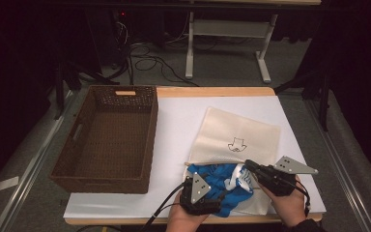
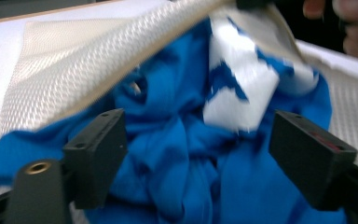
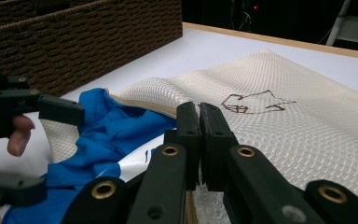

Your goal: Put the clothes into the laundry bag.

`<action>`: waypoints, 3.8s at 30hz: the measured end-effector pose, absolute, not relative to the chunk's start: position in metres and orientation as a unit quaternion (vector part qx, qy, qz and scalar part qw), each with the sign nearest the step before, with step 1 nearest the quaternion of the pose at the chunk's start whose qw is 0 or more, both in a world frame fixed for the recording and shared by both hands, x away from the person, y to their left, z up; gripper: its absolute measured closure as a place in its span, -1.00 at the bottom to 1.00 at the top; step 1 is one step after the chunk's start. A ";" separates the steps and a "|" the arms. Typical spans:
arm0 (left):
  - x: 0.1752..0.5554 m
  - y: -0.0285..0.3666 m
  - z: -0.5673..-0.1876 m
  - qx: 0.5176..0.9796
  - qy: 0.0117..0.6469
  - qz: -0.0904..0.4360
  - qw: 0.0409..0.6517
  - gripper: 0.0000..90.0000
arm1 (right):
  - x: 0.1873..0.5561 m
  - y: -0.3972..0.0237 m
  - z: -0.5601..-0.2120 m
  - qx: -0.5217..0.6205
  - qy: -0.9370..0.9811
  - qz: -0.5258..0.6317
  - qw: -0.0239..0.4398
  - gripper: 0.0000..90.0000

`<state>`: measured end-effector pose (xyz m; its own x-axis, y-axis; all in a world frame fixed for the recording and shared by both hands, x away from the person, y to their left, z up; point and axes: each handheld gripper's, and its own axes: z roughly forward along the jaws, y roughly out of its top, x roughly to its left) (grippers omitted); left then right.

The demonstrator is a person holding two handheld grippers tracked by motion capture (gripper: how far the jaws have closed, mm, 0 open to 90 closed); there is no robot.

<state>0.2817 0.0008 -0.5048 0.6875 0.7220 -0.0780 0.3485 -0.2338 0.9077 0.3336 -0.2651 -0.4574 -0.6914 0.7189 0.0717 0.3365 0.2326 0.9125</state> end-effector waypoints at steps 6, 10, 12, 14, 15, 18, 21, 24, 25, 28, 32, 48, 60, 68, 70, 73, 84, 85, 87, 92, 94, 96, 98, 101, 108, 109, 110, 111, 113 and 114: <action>0.285 -0.010 -0.521 0.794 0.361 0.137 0.469 -0.64 | 0.333 -0.266 -0.457 0.346 0.762 0.514 0.186 0.97; 0.287 -0.016 -0.525 0.808 0.369 0.147 0.435 -0.49 | 0.334 -0.266 -0.458 0.346 0.763 0.514 0.185 0.97; 0.286 -0.016 -0.525 0.809 0.367 0.161 0.429 -0.27 | 0.334 -0.266 -0.458 0.346 0.763 0.514 0.185 0.97; 0.284 -0.015 -0.525 0.810 0.365 0.171 0.425 -0.04 | 0.334 -0.266 -0.458 0.346 0.763 0.514 0.186 0.97; 0.284 -0.015 -0.524 0.811 0.364 0.175 0.424 0.09 | 0.334 -0.265 -0.458 0.346 0.763 0.513 0.186 0.97; 0.284 -0.015 -0.524 0.811 0.363 0.166 0.428 0.44 | 0.333 -0.265 -0.458 0.348 0.763 0.512 0.183 0.97; 0.286 -0.012 -0.523 0.805 0.371 0.152 0.437 0.64 | 0.333 -0.264 -0.459 0.346 0.764 0.512 0.184 0.97; 0.288 -0.006 -0.519 0.793 0.381 0.146 0.453 0.69 | 0.333 -0.264 -0.459 0.345 0.765 0.513 0.183 0.97; 0.287 -0.005 -0.516 0.790 0.380 0.152 0.457 0.70 | 0.333 -0.264 -0.459 0.345 0.765 0.513 0.183 0.97; 0.285 0.001 -0.506 0.773 0.384 0.161 0.479 0.71 | 0.333 -0.263 -0.458 0.346 0.763 0.515 0.180 0.97; 0.283 0.006 -0.496 0.755 0.387 0.170 0.502 0.71 | 0.332 -0.261 -0.458 0.341 0.765 0.517 0.179 0.97; 0.303 -0.027 -0.502 0.749 0.389 0.176 0.507 0.70 | 0.331 -0.260 -0.458 0.339 0.766 0.516 0.181 0.97; 0.314 -0.033 -0.501 0.749 0.396 0.172 0.502 0.04 | 0.333 -0.262 -0.458 0.344 0.763 0.519 0.176 0.97; 0.292 -0.013 -0.497 0.756 0.383 0.161 0.506 -0.62 | 0.332 -0.261 -0.458 0.342 0.763 0.518 0.178 0.97; 0.294 -0.014 -0.500 0.769 0.377 0.156 0.491 -0.64 | 0.332 -0.261 -0.458 0.342 0.764 0.518 0.178 0.97; 0.303 -0.027 -0.518 0.819 0.381 0.107 0.415 -0.59 | 0.332 -0.260 -0.458 0.342 0.764 0.518 0.178 0.97; 0.303 -0.030 -0.519 0.818 0.375 0.115 0.420 0.81 | 0.333 -0.260 -0.459 0.342 0.765 0.516 0.176 0.97; 0.302 -0.029 -0.519 0.812 0.380 0.117 0.428 0.84 | 0.333 -0.260 -0.459 0.342 0.765 0.516 0.177 0.97; 0.302 -0.026 -0.517 0.798 0.386 0.119 0.447 0.86 | 0.333 -0.259 -0.459 0.340 0.765 0.517 0.177 0.97; 0.301 -0.019 -0.504 0.767 0.396 0.151 0.481 0.87 | 0.333 -0.259 -0.459 0.340 0.765 0.517 0.177 0.97; 0.305 -0.022 -0.503 0.766 0.399 0.154 0.481 0.87 | 0.333 -0.259 -0.459 0.341 0.764 0.518 0.177 0.97; 0.308 -0.027 -0.503 0.764 0.401 0.159 0.480 0.87 | 0.334 -0.259 -0.459 0.343 0.764 0.518 0.174 0.97; 0.313 -0.033 -0.504 0.762 0.404 0.158 0.481 0.87 | 0.334 -0.259 -0.459 0.342 0.763 0.519 0.176 0.97; 0.319 -0.041 -0.505 0.763 0.404 0.163 0.478 0.87 | 0.334 -0.260 -0.459 0.342 0.762 0.520 0.178 0.97; 0.335 -0.056 -0.509 0.764 0.412 0.177 0.465 0.85 | 0.335 -0.260 -0.458 0.341 0.762 0.522 0.177 0.97; 0.337 -0.057 -0.510 0.768 0.412 0.175 0.458 0.84 | 0.335 -0.260 -0.458 0.342 0.761 0.522 0.176 0.97; 0.339 -0.059 -0.512 0.768 0.414 0.175 0.458 0.83 | 0.334 -0.260 -0.458 0.343 0.761 0.522 0.174 0.97; 0.341 -0.060 -0.513 0.770 0.413 0.175 0.454 0.80 | 0.334 -0.260 -0.458 0.343 0.761 0.522 0.175 0.97; 0.342 -0.058 -0.512 0.771 0.416 0.169 0.453 0.69 | 0.335 -0.260 -0.459 0.341 0.762 0.521 0.175 0.97; 0.341 -0.057 -0.512 0.771 0.412 0.168 0.455 0.59 | 0.335 -0.260 -0.459 0.340 0.763 0.521 0.175 0.97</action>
<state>0.3406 -0.0571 -0.5123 0.6040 0.7886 -0.1153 0.4828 -0.2470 0.8402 0.3346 -0.2603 -0.4588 -0.7071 0.7017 0.0871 0.3363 0.2254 0.9144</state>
